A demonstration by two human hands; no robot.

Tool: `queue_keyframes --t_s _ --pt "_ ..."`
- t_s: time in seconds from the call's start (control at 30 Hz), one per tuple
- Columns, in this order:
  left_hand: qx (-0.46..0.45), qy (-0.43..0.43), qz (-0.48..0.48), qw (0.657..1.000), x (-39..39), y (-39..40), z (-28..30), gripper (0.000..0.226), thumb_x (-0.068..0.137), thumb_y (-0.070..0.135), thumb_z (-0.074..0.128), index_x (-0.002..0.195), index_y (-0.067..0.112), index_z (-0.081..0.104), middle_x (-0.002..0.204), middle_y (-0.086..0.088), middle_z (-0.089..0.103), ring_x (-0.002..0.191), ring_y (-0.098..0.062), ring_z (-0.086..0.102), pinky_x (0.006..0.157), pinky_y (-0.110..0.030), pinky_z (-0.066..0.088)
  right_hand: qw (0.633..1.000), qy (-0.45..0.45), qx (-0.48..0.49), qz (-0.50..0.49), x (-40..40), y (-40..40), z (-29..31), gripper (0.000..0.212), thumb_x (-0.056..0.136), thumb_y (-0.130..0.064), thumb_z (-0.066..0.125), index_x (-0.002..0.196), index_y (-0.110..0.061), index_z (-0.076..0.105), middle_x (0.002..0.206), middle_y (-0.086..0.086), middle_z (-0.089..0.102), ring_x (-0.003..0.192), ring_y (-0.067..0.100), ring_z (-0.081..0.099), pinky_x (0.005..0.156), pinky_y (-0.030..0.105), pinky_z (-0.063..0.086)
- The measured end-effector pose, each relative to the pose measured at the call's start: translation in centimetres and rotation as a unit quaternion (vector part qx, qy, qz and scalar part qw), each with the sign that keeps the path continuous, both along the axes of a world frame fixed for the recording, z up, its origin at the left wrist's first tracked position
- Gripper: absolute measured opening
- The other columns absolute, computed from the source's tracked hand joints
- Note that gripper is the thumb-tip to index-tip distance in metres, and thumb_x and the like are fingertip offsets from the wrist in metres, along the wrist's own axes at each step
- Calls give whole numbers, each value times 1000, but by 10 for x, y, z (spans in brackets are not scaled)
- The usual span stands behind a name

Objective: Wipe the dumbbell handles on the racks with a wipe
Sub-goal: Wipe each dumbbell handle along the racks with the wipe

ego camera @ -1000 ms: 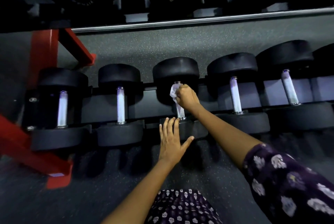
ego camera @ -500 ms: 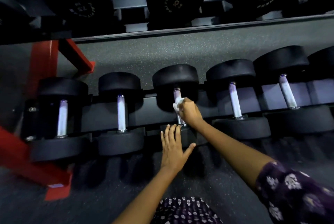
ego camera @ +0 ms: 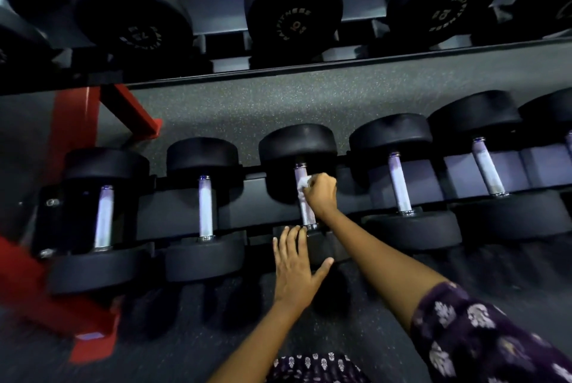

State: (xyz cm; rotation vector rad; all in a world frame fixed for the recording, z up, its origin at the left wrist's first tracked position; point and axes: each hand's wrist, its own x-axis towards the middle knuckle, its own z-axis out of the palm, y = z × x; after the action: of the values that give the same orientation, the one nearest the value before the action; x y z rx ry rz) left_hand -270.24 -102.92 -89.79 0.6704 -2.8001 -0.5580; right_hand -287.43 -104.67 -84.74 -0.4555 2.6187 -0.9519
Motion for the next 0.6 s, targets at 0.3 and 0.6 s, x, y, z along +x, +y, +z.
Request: queue_keyframes --t_s 0.3,0.6 --pt "-28 -14 12 999 -1 3 2 73 95 65 23 132 5 39 131 -16 54 131 -30 32 109 -47 20 995 -95 0 3 -22 10 -7 38 80 -1 59 47 -7 40 58 12 43 74 16 45 61 23 30" --pt "-28 -46 8 999 -1 3 5 77 96 67 15 135 5 39 134 -15 51 132 -29 32 109 -47 20 946 -300 -121 -28 -37 -6 -27 24 89 -6 48 74 4 63 65 9 64 66 22 63 58 26 47"
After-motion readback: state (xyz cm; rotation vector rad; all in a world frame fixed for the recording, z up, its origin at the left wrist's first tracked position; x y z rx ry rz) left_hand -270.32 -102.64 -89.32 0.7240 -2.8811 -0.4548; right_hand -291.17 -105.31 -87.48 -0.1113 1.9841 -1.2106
